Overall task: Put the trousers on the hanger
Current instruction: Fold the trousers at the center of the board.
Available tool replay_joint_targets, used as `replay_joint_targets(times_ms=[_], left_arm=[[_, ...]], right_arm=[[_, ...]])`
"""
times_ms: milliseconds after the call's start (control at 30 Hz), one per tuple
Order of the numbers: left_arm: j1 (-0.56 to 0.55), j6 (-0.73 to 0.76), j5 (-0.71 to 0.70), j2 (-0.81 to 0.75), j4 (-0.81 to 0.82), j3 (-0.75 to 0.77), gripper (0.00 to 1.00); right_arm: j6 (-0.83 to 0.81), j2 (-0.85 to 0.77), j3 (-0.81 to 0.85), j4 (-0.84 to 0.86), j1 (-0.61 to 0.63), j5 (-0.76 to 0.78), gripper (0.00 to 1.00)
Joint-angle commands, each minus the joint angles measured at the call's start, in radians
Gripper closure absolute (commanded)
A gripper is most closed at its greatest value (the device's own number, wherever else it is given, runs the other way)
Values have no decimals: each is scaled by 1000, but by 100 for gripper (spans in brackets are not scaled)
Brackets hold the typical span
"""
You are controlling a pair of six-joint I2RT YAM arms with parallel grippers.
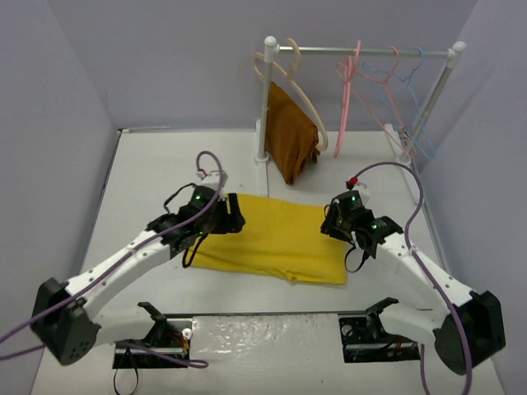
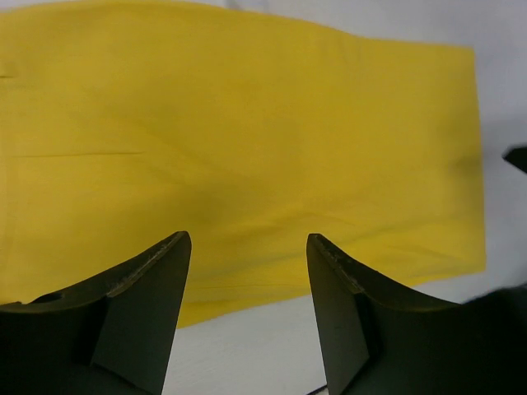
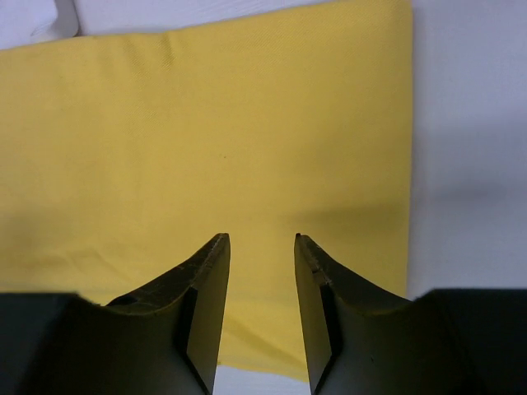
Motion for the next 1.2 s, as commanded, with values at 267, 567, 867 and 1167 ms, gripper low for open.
replay_joint_targets(times_ms=[267,567,867,1167], left_arm=[[-292,-5,19,325,447,-57,46],[-341,-104,-38,308,454,-267,46],[-316,-72,-108,218,267,-171,45],[11,-39,-81,43,84,-47,44]], right_arm=[[-58,300,-115,501,-127,-260,74],[-76,500,-93,586,-200,-233,75],[-155,471,33,497,-221,-255,74],[-136,182,14,338,-119,-320,71]])
